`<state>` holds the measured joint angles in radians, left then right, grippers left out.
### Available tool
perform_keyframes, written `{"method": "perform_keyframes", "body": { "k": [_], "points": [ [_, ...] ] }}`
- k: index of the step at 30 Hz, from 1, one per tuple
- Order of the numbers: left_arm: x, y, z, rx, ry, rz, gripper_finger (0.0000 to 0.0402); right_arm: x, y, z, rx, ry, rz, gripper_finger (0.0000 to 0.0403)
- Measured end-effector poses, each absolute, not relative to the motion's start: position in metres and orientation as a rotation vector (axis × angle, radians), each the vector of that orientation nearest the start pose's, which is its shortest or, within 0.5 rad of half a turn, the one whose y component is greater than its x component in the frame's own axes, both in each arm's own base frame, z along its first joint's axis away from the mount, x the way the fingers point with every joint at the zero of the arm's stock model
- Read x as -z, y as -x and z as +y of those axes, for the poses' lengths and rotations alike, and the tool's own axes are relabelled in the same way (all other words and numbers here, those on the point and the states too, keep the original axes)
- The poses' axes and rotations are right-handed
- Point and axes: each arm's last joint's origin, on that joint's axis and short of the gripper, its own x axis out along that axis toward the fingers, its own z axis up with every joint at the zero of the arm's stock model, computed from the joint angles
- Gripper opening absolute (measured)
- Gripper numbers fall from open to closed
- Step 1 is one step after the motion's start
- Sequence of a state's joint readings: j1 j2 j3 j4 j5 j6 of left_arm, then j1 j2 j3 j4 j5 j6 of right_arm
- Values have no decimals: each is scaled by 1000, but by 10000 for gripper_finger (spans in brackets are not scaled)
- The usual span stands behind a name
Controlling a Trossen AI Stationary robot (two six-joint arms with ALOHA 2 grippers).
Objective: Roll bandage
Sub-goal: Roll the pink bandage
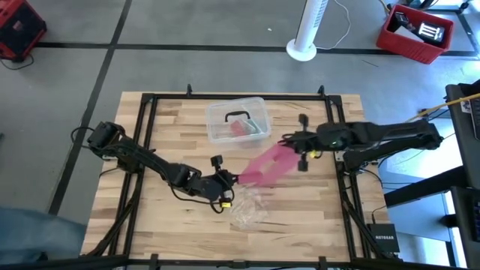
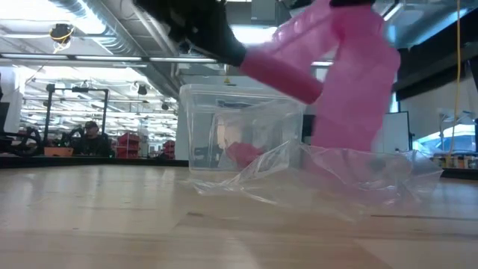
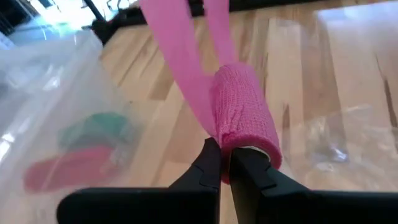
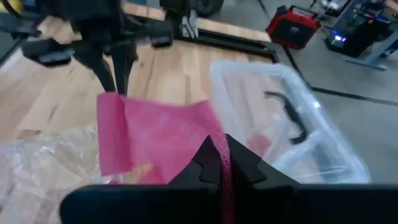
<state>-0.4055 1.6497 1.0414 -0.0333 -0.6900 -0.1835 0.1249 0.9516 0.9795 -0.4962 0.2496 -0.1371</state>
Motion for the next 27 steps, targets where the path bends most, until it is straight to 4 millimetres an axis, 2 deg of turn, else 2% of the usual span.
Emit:
{"method": "perform_keyframes", "body": {
  "k": [4, 8, 12, 19, 21, 24, 27],
  "points": [
    [-213, -322, -119, -351, -124, 568, 5, -365, -178, 16, 76, 210, 453, 6],
    [-208, -318, -112, -442, -111, 604, 5, -374, -167, 19, -59, 113, 448, 3],
    [-204, -316, -103, -496, -112, 648, 4, -373, -164, 22, -173, 21, 465, 5],
    [-201, -312, -101, -450, -227, 728, 11, -368, -162, 22, -187, -6, 512, 4],
    [-204, -316, -103, -424, -260, 707, 9, -355, -167, 23, -175, -48, 571, 5],
    [-214, -322, -107, -387, -301, 660, 4, -316, -180, 26, -163, -142, 727, 16],
    [-216, -323, -108, -395, -317, 646, 4, -276, -188, 26, -136, -170, 900, 59]
  ]
}}
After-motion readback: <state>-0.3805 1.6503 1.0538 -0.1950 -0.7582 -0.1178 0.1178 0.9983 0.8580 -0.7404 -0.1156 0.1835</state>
